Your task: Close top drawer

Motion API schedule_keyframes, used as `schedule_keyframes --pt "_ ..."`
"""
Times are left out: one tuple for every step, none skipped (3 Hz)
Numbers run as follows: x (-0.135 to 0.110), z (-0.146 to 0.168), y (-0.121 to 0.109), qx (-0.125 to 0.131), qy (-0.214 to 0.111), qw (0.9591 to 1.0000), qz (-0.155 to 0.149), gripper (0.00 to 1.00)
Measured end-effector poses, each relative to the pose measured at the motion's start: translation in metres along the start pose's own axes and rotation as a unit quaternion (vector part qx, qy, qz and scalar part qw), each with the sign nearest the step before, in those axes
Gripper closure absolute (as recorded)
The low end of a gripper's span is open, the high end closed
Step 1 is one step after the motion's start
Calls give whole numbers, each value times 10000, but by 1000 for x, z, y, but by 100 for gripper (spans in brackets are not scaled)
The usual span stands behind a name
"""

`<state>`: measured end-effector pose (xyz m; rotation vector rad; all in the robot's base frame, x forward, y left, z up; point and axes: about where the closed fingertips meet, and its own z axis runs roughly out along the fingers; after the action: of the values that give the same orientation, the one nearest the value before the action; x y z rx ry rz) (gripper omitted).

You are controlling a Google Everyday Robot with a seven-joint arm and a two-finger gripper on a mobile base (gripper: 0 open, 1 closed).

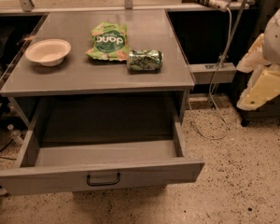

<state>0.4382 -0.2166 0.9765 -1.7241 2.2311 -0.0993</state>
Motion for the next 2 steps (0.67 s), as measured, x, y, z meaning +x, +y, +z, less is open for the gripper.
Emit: schedule_keyframes --pt "0 0 0 0 0 10000 0 66" --pt "0 0 0 0 0 10000 0 88"
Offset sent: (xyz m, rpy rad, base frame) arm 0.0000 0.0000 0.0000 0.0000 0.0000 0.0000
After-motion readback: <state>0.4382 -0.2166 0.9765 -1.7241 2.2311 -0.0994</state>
